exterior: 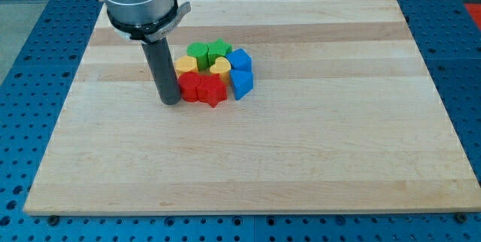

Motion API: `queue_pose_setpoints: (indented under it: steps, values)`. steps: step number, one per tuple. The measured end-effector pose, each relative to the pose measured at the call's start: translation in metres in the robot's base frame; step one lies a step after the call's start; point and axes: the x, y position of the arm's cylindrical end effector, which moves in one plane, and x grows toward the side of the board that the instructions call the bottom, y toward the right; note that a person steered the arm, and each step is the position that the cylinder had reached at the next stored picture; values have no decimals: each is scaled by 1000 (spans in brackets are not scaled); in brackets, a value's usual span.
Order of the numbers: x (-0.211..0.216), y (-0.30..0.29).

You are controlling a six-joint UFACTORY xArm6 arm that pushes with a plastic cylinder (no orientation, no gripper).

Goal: Move the group of blocks towards left

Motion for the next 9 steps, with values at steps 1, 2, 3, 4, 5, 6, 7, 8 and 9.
queue_pose_setpoints:
  steps: [1,2,3,4,5,6,7,8,9]
  values:
    - [10,-7]
    - [38,-13]
    - [44,34]
    - [44,102]
    - [47,133]
    - [50,162]
    - [37,186]
    - [15,190]
    - [4,189]
